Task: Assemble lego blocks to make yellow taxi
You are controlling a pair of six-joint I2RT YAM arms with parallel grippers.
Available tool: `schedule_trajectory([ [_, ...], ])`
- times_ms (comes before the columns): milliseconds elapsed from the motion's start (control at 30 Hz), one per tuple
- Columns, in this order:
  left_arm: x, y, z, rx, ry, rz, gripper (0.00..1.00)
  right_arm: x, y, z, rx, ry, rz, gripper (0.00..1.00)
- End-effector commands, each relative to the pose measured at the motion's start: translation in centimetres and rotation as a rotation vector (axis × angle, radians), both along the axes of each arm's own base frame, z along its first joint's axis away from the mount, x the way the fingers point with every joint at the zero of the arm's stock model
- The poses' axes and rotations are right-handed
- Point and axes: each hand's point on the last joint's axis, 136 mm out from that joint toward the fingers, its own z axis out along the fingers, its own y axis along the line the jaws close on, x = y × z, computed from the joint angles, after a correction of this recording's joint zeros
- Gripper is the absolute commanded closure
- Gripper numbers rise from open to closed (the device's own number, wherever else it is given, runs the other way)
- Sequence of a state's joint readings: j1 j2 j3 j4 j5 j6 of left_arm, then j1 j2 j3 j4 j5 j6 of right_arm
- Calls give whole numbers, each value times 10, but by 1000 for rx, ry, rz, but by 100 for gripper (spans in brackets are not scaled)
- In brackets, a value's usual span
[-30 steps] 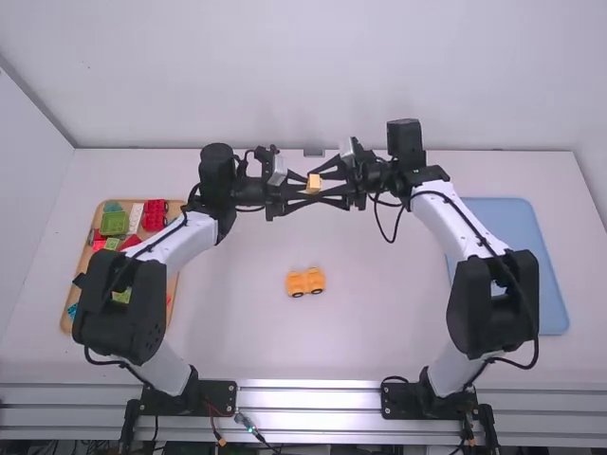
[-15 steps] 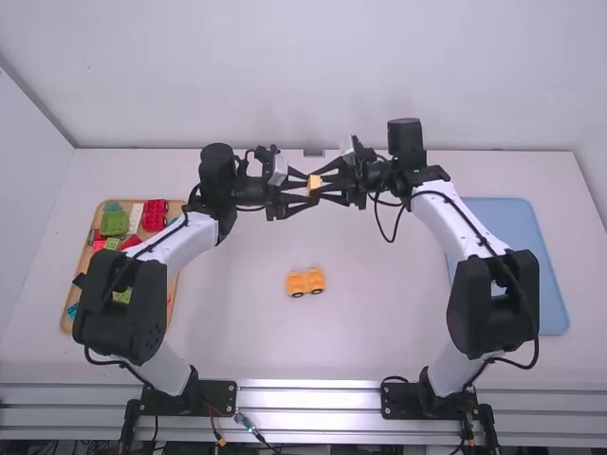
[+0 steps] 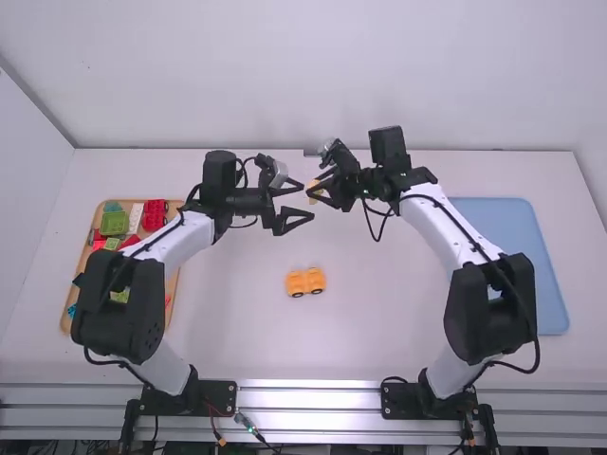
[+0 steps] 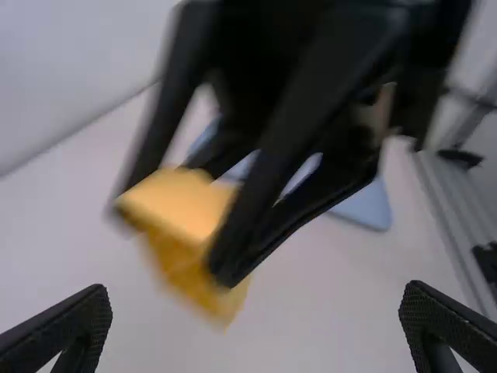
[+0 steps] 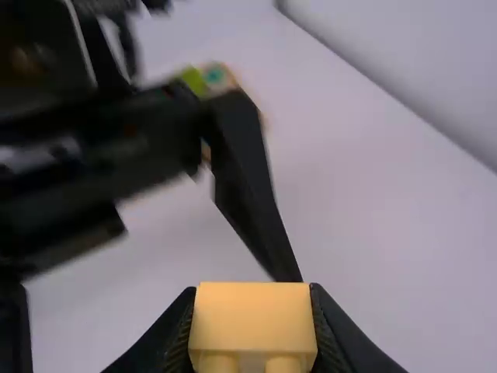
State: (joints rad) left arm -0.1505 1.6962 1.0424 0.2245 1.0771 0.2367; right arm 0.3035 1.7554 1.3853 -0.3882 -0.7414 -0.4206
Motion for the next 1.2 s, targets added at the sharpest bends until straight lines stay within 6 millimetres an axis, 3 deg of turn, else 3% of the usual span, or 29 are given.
schedule_trajectory([
  [0,26,31,-22,106,-8,162,1,14,-44,-8,-303,-108,-179,79],
  [33,27,34,-23,112,-1,173,1,11,-47,-11,-335,-101,-181,79],
  [100,33,53,-28,124,24,225,1,-15,-64,-37,-548,-62,-110,78],
  [233,37,73,-25,104,31,253,1,-56,-73,-68,-744,-11,115,79],
  [500,35,89,-20,58,47,243,1,-97,-77,-138,-974,105,472,73],
  [533,35,89,-20,59,47,243,1,-97,-77,-139,-975,106,476,73],
  [600,34,87,-21,61,50,239,1,-96,-76,-160,-1024,119,501,89],
  [700,33,86,-21,62,50,236,1,-97,-75,-179,-1075,142,522,98],
  [867,35,89,-22,64,48,248,1,-108,-67,-200,-1066,183,569,100],
  [1167,34,87,-22,65,49,243,1,-111,-63,-202,-1009,234,531,97],
])
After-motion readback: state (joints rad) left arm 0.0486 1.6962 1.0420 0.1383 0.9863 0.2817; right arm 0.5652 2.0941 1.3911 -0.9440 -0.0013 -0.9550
